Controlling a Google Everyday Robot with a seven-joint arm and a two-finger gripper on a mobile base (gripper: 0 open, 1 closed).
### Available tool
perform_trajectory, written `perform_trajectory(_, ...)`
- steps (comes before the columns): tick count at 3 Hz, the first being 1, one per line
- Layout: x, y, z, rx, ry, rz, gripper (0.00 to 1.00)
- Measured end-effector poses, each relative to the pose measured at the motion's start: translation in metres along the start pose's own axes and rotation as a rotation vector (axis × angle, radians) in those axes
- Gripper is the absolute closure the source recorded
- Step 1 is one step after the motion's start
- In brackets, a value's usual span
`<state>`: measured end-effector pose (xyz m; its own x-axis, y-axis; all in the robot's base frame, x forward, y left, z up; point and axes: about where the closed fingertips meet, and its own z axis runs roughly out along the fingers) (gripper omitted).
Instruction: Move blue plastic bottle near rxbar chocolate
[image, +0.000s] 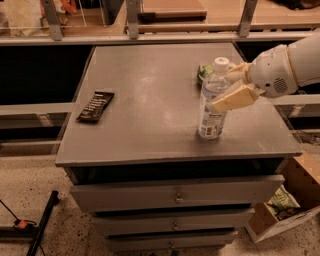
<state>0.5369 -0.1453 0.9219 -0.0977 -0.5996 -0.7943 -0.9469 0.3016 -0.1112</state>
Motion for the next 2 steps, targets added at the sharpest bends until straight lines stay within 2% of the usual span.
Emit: perform_trajectory(2, -0.049, -0.021, 0.012, 0.008, -0.003, -0.017, 1.00)
